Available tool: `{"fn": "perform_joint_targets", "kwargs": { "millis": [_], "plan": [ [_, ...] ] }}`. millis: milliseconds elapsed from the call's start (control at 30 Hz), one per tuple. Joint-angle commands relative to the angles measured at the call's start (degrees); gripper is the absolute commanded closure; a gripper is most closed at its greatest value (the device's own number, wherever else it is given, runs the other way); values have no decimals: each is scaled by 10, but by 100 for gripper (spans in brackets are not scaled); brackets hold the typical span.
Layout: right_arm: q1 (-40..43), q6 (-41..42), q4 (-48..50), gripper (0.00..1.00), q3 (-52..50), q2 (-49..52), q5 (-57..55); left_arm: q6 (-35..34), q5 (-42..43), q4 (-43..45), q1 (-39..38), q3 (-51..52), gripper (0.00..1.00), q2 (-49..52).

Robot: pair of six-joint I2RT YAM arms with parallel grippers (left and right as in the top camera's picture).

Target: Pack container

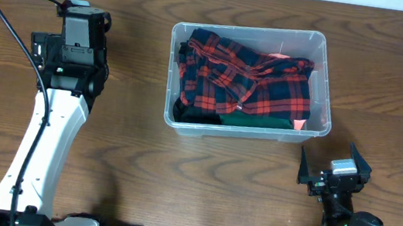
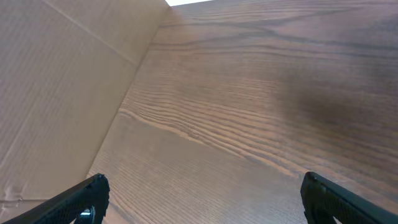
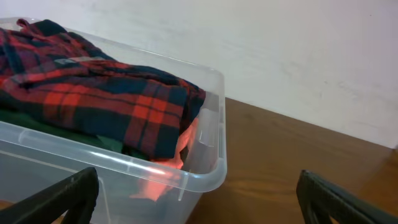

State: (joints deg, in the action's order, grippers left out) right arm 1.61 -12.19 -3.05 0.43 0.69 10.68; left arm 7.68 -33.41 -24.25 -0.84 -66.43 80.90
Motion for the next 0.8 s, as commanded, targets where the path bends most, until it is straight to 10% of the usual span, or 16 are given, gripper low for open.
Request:
{"fn": "perform_joint_targets", "kwargs": {
  "millis": [0,767],
  "plan": [
    [5,-7,-2,1,-1,-4,-2,-1,-5,-2,2,-10,2,3],
    [5,-7,-2,1,-1,-4,-2,-1,-5,-1,2,22,2,-41]
  ]
}}
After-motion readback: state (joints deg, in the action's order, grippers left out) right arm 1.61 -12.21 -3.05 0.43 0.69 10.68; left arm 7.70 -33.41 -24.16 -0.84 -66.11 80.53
